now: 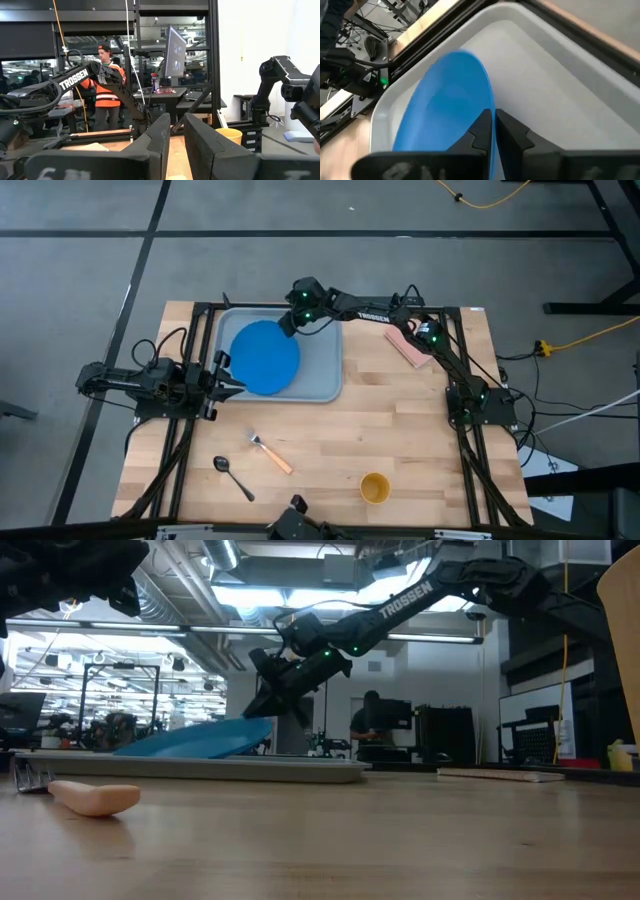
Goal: Pick and place plate/cup/fork/spoon on tray
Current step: Put the blue plate on the gray serving tray
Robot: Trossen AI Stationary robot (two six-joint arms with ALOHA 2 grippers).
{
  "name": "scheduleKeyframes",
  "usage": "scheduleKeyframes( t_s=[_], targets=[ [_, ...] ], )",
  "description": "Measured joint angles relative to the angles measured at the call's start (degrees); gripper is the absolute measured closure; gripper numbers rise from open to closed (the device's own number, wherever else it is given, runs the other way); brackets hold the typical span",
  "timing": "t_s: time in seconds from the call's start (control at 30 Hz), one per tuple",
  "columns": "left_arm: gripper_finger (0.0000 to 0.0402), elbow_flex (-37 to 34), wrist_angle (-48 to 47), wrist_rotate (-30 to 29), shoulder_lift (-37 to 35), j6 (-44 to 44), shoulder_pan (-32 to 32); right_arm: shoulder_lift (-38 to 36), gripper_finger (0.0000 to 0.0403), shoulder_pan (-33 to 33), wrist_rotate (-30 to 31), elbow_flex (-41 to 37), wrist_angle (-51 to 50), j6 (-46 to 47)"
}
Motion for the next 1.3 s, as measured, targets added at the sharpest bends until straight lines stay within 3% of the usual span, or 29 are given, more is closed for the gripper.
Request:
scheduleKeyframes(
  t_s=[0.43, 0.6, 0.77, 0.9, 1.13, 1.2, 1.3],
  targets=[
    [0.0353, 0.0, 0.0, 0.0, 0.0, 0.0, 0.0, -1.0, 0.0375, -0.1, 1.6, 0.0, 1.0, -4.6],
    [0.0353, 0.0, 0.0, 0.0, 0.0, 0.0, 0.0, -5.8, 0.0375, -0.8, -0.6, 1.4, -5.7, -8.7],
    [0.0353, 0.0, 0.0, 0.0, 0.0, 0.0, 0.0, -13.2, 0.0375, 1.0, 1.4, 1.4, -18.8, -16.5],
    [0.0353, 0.0, 0.0, 0.0, 0.0, 0.0, 0.0, -20.0, 0.0375, 4.8, 8.7, 1.5, -31.3, -23.8],
    [0.0353, 0.0, 0.0, 0.0, 0.0, 0.1, 0.0, -29.2, 0.0375, 11.6, 31.0, -1.6, -50.6, -23.5],
    [0.0353, 0.0, 0.0, 0.0, 0.0, 0.1, 0.0, -30.0, 0.0375, 12.9, 33.7, -3.8, -51.2, -22.2],
    [0.0353, 0.0, 0.0, 0.0, 0.0, 0.1, 0.0, -30.0, 0.0375, 13.7, 31.8, -9.7, -49.3, -19.3]
  ],
)
